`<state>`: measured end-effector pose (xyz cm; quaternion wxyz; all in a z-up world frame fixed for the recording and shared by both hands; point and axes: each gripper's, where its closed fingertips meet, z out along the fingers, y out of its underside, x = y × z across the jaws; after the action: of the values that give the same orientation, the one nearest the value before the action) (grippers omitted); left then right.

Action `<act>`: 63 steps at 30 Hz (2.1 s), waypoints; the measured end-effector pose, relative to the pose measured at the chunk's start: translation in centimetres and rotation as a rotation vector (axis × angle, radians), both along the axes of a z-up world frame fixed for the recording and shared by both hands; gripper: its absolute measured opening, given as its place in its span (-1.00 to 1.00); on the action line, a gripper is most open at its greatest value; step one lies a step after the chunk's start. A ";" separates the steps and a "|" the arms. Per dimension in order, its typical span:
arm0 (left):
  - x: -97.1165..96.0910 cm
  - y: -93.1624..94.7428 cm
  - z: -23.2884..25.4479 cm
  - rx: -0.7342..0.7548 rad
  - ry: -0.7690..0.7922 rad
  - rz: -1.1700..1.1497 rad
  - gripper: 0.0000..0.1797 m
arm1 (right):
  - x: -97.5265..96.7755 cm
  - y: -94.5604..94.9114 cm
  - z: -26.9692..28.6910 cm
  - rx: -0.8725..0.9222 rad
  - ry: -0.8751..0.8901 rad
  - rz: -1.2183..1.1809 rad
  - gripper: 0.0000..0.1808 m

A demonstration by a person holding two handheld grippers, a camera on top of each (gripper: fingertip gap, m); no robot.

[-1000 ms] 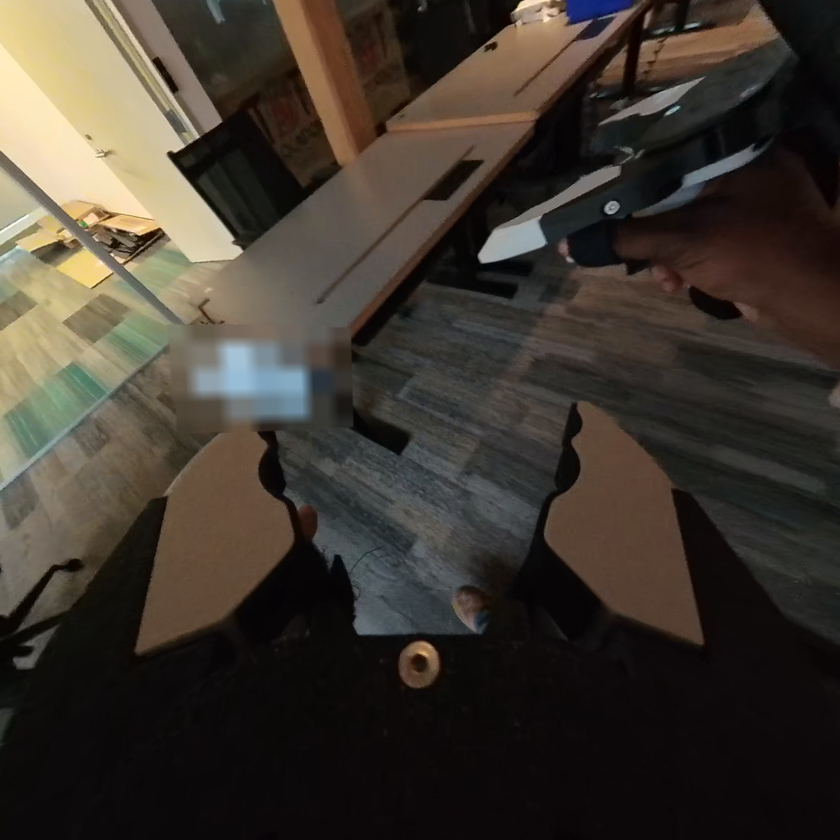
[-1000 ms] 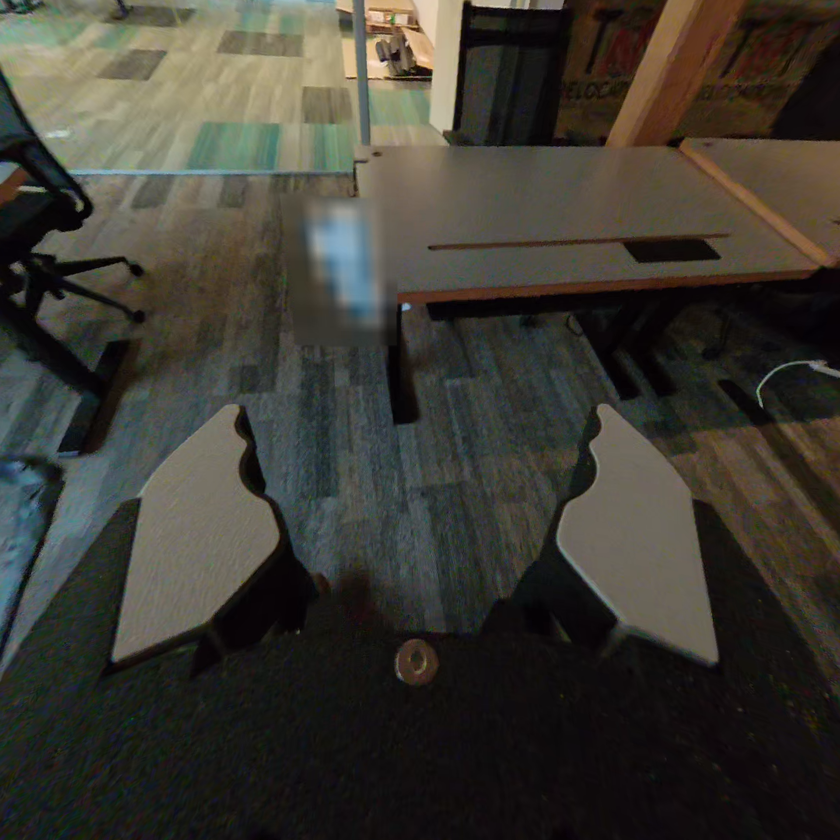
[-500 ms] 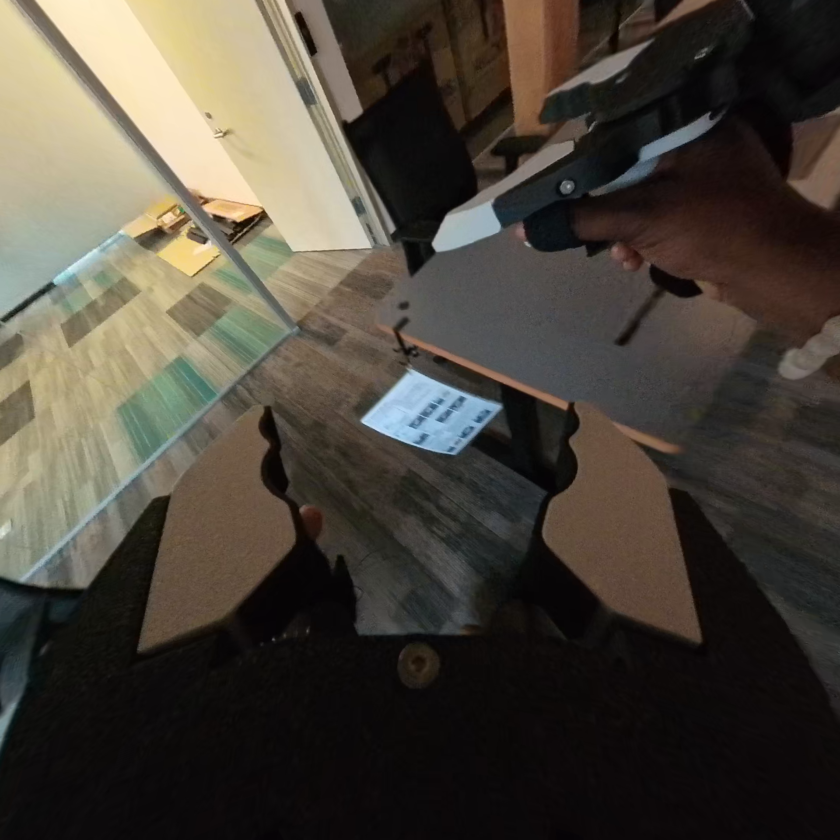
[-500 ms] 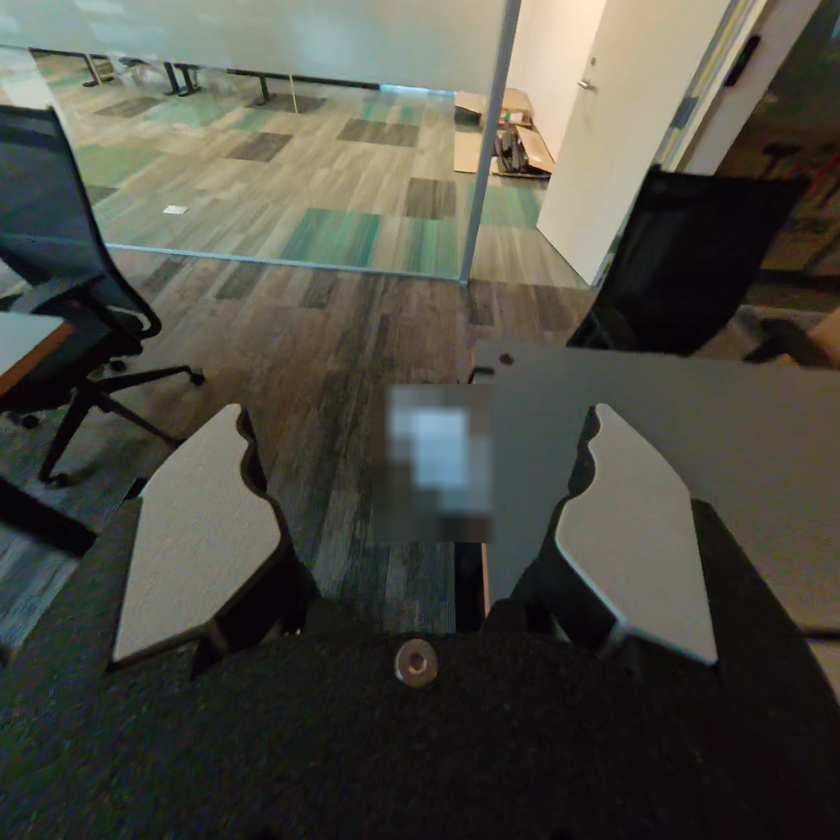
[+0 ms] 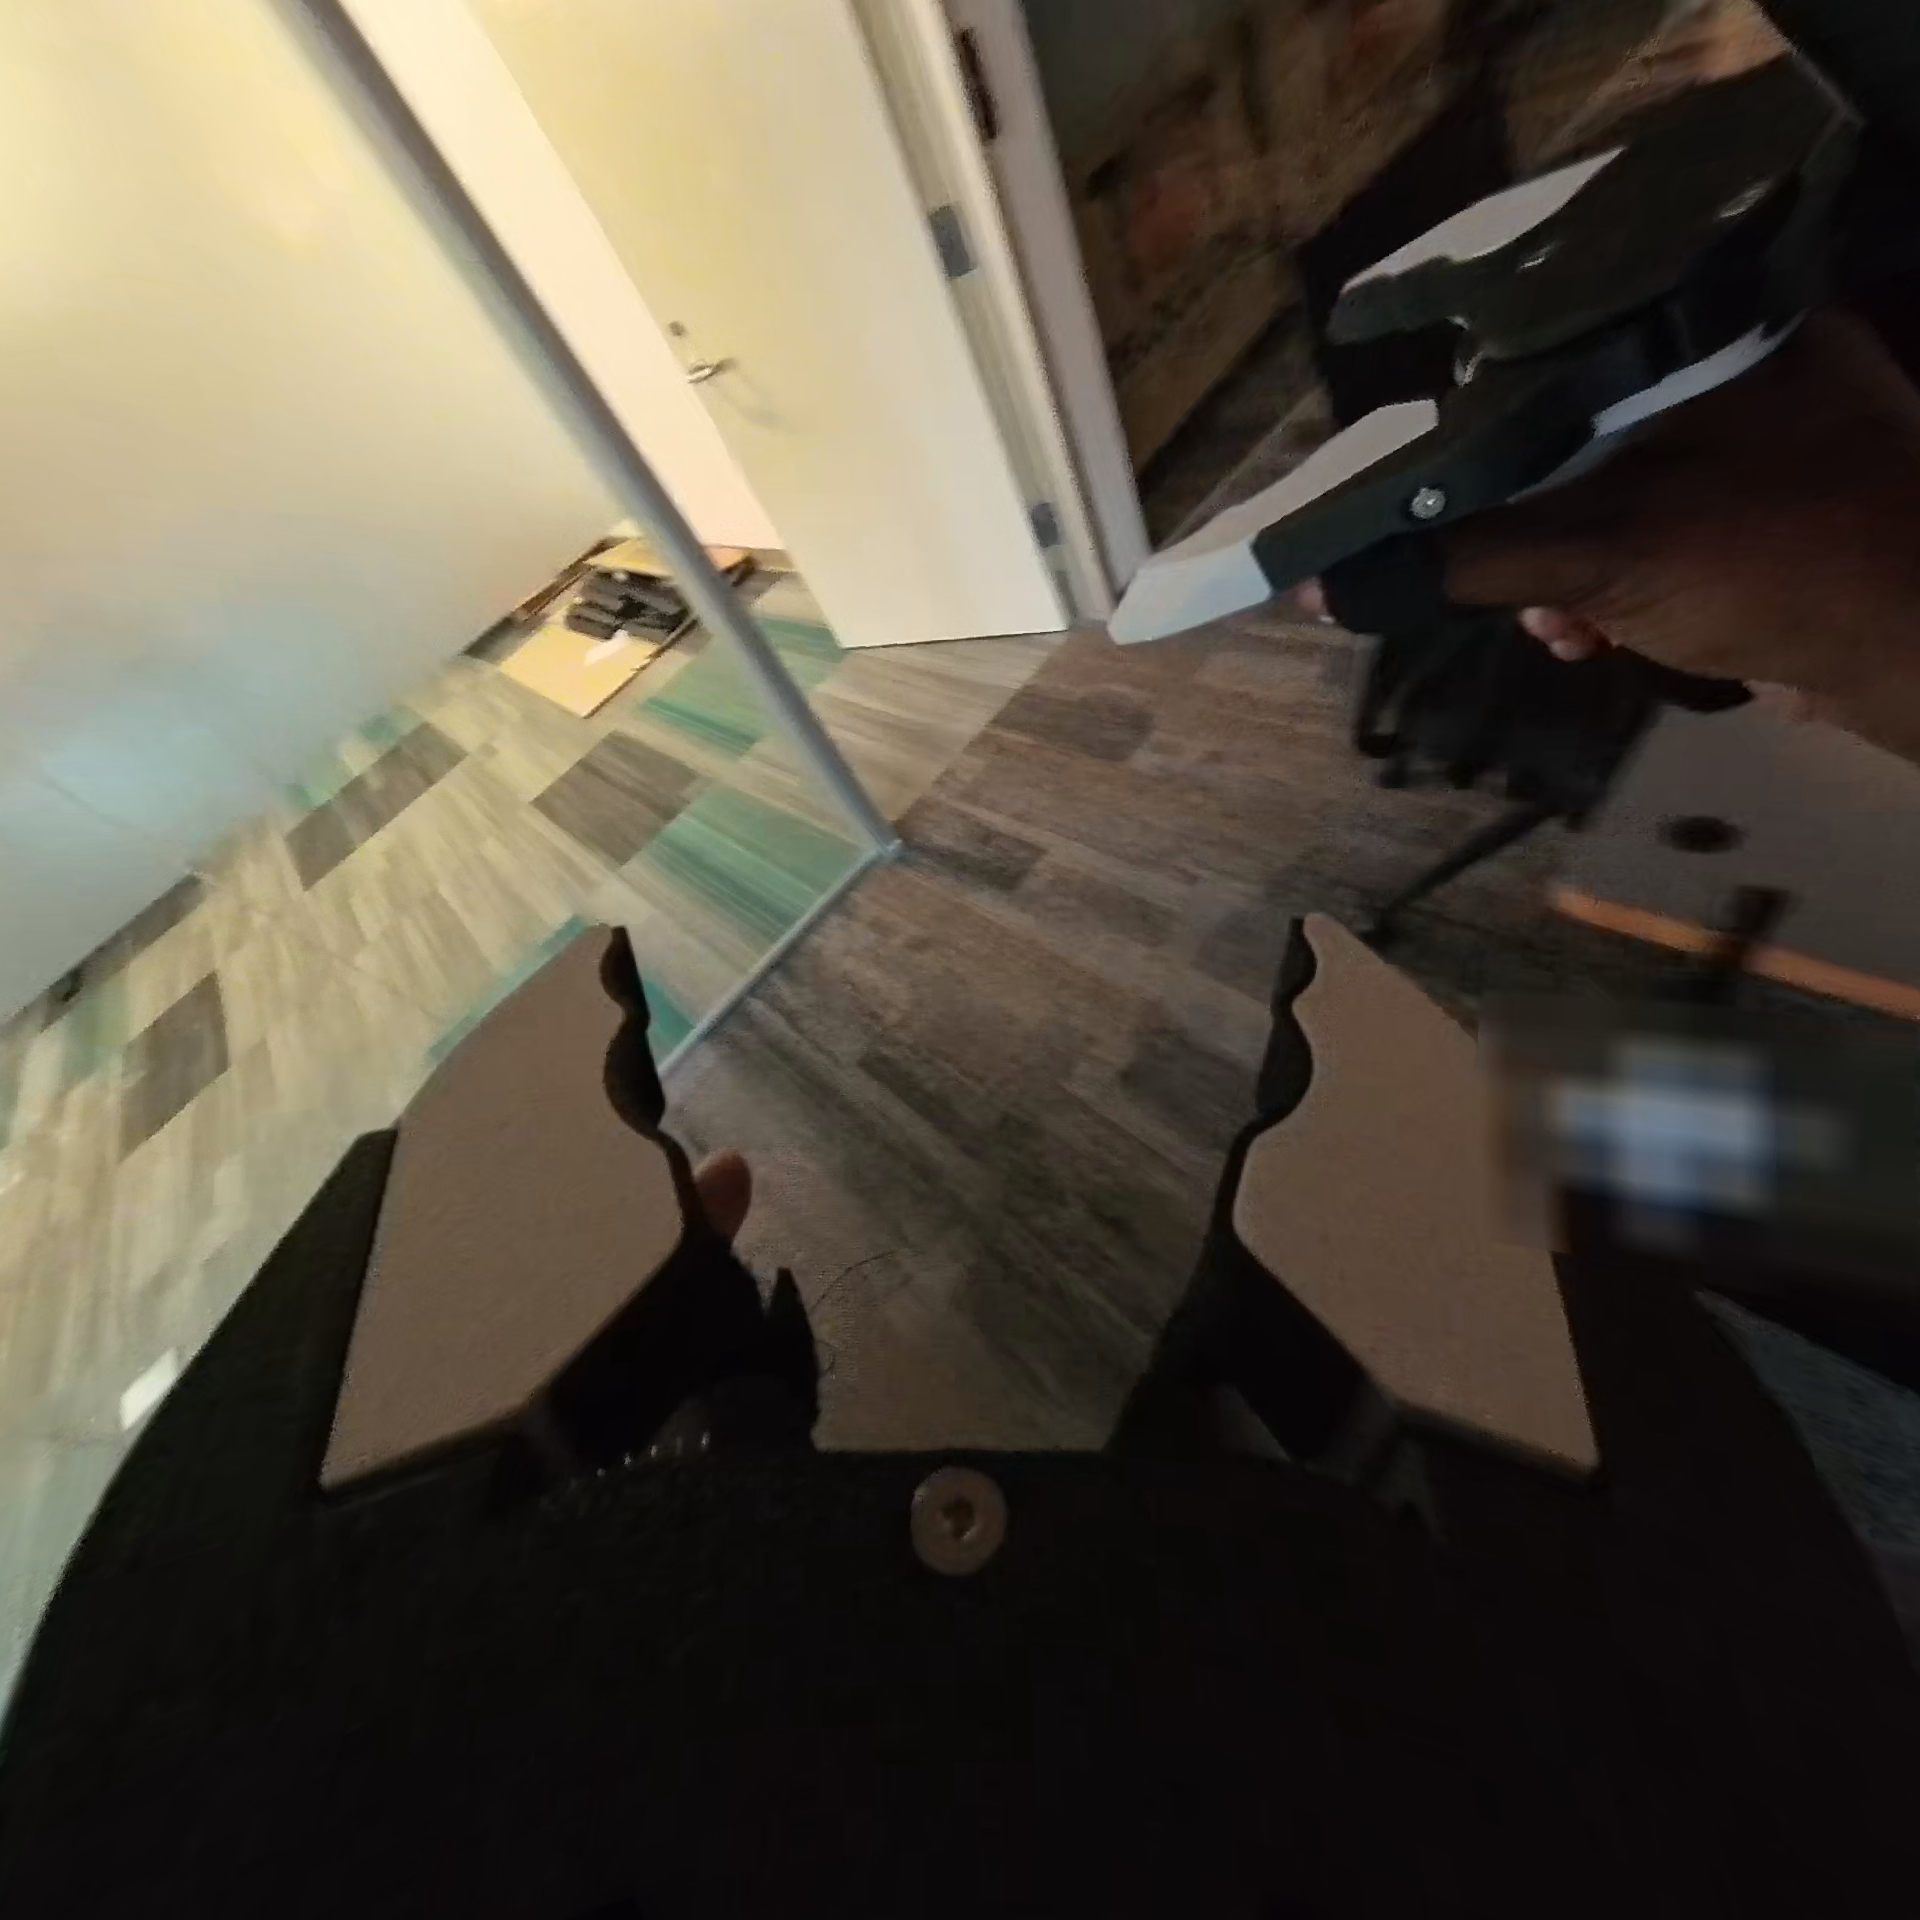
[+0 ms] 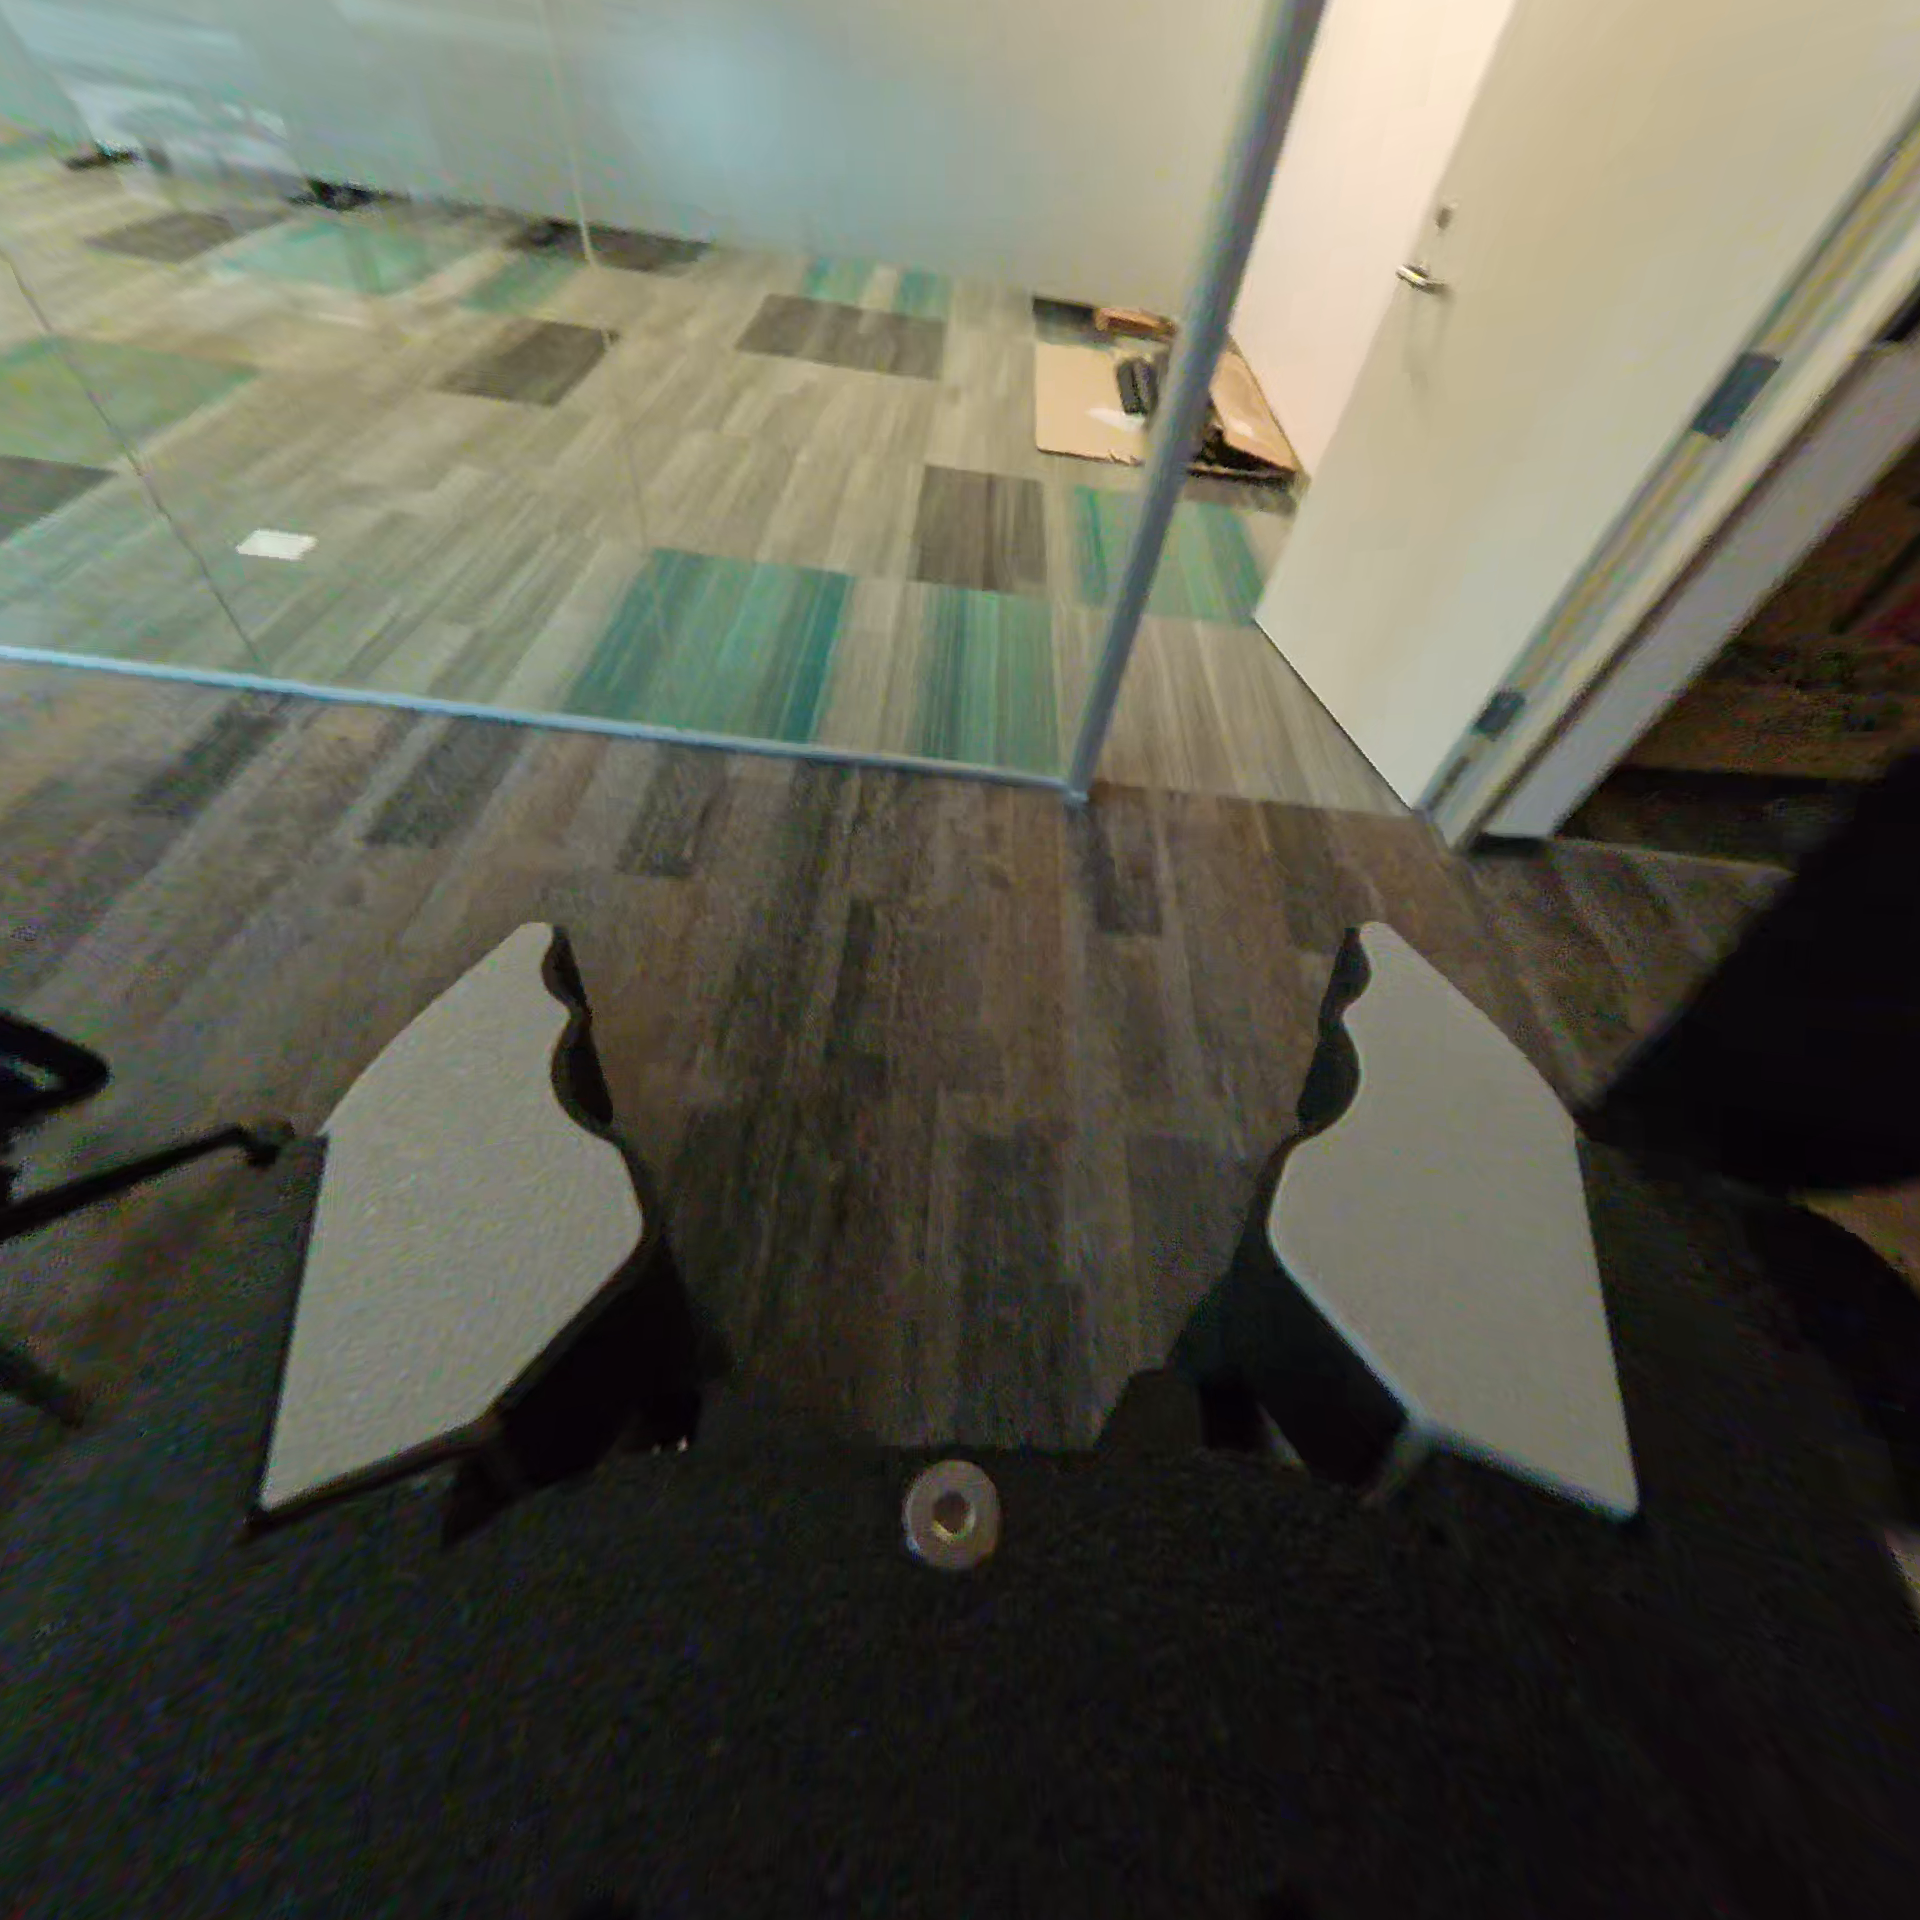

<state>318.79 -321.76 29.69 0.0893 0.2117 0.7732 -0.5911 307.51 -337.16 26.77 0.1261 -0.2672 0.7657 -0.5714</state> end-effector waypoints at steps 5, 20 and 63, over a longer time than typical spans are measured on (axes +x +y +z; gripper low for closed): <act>19.9 -13.2 0.0 0.079 -0.004 0.174 0.26 | 22.4 -16.1 1.5 -0.004 0.002 0.153 0.45; 83.3 -35.9 0.9 0.041 0.022 0.477 0.24 | 94.9 -37.9 3.6 -0.016 0.005 0.547 0.45; 267.1 41.1 0.4 0.016 0.110 1.528 0.48 | 292.6 49.0 1.2 0.014 -0.018 1.570 0.47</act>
<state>585.86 -280.63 30.12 0.4328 -0.4108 0.7125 -0.3692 600.07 -288.17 27.99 0.5010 -0.7248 0.3552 -0.3124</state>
